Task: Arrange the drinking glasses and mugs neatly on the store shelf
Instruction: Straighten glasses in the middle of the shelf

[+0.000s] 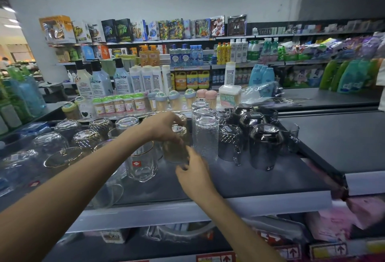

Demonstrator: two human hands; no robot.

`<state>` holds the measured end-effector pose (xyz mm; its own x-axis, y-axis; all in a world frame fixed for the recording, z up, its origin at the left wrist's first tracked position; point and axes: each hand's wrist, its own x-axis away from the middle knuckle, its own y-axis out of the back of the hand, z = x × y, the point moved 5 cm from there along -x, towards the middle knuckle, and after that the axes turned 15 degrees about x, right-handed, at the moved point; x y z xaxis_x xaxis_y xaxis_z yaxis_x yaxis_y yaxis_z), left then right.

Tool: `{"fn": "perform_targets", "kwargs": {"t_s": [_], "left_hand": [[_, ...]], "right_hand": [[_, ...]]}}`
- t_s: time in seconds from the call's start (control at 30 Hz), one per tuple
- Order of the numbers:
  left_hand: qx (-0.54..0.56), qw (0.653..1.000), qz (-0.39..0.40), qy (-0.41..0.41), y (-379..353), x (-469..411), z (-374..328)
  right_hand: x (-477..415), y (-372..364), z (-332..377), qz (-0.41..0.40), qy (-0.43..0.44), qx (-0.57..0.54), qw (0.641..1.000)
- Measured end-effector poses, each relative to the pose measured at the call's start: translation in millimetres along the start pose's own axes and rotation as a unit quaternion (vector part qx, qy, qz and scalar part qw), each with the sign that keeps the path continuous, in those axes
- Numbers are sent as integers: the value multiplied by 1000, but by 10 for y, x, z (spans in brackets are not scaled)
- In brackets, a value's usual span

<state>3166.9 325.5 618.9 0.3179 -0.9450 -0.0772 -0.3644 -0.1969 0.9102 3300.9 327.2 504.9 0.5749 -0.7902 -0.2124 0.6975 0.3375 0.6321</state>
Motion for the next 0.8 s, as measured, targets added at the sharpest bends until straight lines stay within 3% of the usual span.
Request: {"fn": "perform_targets", "kwargs": {"t_s": [0.23,0.57,0.8], "left_hand": [[-38,999,-27,9,-15,120,-62],[-203,969,-138,22,-91,442,-241],[-141,977,-156,44,-127,481,-158]], "right_hand": [[8,76,11,5,-2,-2,1000],[-78,93,-3,31,11,6,999],[-93,60,-10,36,16,36,999]]}}
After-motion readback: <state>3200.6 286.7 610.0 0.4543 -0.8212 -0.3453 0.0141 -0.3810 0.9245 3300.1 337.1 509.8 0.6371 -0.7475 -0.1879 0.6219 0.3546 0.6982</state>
